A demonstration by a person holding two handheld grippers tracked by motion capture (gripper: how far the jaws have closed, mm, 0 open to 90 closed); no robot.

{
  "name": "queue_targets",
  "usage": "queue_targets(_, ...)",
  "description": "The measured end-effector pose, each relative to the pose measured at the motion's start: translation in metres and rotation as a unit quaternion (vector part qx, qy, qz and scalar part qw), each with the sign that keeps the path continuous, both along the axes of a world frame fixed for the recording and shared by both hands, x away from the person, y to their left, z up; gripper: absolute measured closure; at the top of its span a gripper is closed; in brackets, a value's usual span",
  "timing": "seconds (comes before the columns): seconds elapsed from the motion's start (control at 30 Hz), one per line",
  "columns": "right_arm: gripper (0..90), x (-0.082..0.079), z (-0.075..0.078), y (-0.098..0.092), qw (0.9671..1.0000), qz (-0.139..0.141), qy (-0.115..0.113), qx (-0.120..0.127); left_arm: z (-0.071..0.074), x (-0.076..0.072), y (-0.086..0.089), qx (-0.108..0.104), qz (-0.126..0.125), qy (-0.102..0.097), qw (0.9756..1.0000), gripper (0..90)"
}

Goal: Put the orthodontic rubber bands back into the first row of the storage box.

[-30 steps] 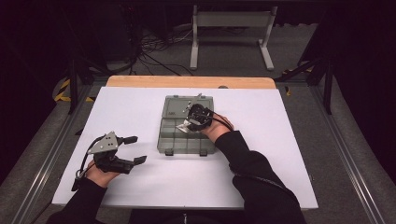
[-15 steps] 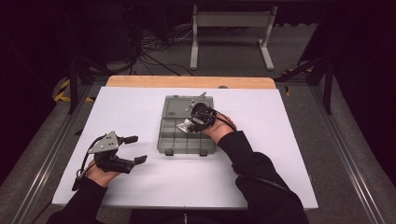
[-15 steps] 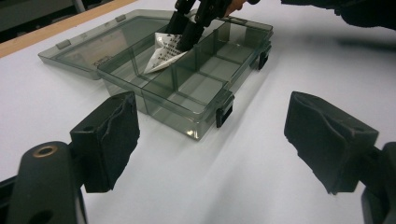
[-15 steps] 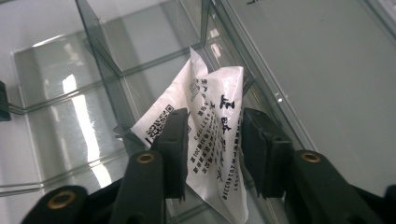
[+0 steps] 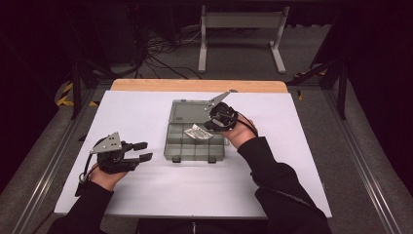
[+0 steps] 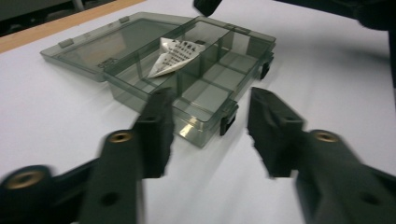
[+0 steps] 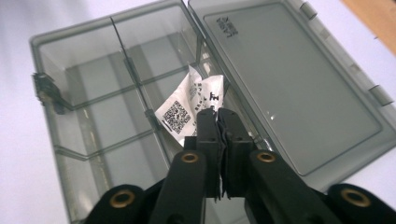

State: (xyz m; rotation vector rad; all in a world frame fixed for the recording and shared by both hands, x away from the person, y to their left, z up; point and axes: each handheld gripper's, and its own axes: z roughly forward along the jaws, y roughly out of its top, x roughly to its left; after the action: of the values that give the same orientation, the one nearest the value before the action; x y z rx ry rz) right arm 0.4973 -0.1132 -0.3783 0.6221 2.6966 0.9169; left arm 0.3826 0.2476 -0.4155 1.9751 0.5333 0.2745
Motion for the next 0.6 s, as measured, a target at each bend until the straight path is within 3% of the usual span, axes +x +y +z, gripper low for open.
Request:
queue_targets(0.03, 88.8, 0.000, 0.000, 0.000, 1.0000, 0.000, 0.000, 0.000, 0.000, 0.000, 0.000, 0.000, 0.000, 0.000, 1.0000, 71.7)
queue_targets(0.07, 89.7, -0.002, 0.003, -0.002, 1.0000, 0.000, -0.003, 0.003, 0.002, 0.002, -0.001, 0.006, -0.001, 0.006, 1.0000, 71.7)
queue_targets(0.1, 89.9, -0.005, 0.008, -0.006, 0.9999, -0.001, -0.005, 0.010, 0.004, 0.003, -0.001, 0.009, 0.002, 0.004, 1.0000, 81.6)
queue_targets(0.17, 89.9, -0.009, 0.012, -0.010, 0.9999, -0.001, -0.009, 0.014, 0.007, 0.007, -0.001, 0.013, 0.003, 0.003, 0.9999, 88.3)
queue_targets(0.37, 89.9, -0.019, 0.023, -0.022, 0.9996, -0.004, -0.013, 0.026, 0.017, 0.015, -0.002, 0.039, 0.010, -0.002, 0.9992, 89.8)
queue_targets(0.6, 89.9, -0.022, 0.028, -0.032, 0.9992, -0.011, -0.017, 0.034, 0.022, 0.027, -0.004, 0.043, 0.020, 0.012, 0.9988, 89.9)
